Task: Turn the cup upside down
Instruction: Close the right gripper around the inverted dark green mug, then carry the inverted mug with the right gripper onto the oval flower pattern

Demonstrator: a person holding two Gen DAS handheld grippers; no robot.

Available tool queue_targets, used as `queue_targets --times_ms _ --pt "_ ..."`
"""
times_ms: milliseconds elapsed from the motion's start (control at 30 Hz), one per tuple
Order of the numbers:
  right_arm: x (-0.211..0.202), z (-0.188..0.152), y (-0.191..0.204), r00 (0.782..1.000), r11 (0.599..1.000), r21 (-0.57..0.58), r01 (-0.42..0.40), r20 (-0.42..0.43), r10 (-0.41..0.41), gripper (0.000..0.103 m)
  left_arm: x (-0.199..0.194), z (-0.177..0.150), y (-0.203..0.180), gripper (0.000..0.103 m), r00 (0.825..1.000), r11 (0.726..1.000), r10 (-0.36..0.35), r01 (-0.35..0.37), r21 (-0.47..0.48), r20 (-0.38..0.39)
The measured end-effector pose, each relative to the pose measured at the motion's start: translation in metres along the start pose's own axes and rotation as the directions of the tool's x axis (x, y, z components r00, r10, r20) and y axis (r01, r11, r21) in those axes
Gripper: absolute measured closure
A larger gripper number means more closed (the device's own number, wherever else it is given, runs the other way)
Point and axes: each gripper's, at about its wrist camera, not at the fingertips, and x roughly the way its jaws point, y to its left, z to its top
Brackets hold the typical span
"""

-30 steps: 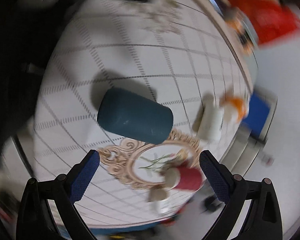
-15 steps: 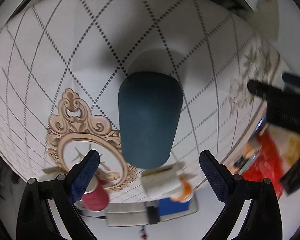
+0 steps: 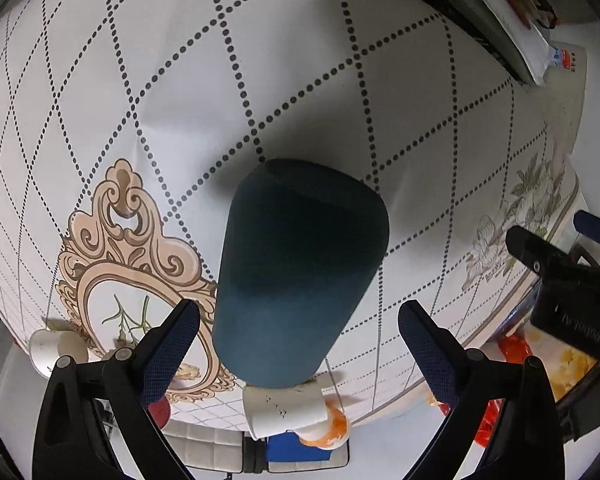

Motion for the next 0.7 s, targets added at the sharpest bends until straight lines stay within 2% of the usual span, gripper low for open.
queue_targets --times_ms 267,400,433,700 --pt "0.000 0.013 0.003 1.000 1.000 -0.004 -0.014 0.020 0.014 0.006 0.004 0.003 -0.004 0.004 1.000 1.000 0.002 -0.002 0.012 -0.009" --pt "0.001 0.019 0.008 1.000 1.000 0.002 -0.003 0.011 0.003 0.024 0.001 0.002 -0.008 0.004 1.000 1.000 0.005 -0.005 0.017 -0.011" --pt "0.003 0.020 0.007 1.000 1.000 0.013 -0.002 0.009 0.002 0.026 0.000 0.004 -0.010 0.004 1.000 1.000 0.007 -0.006 0.018 -0.010" --pt "0.008 0.017 -0.004 1.000 0.996 0.084 -0.004 0.026 0.002 0.028 -0.006 0.003 -0.016 0.004 1.000 0.999 0.015 -0.015 0.029 -0.003"
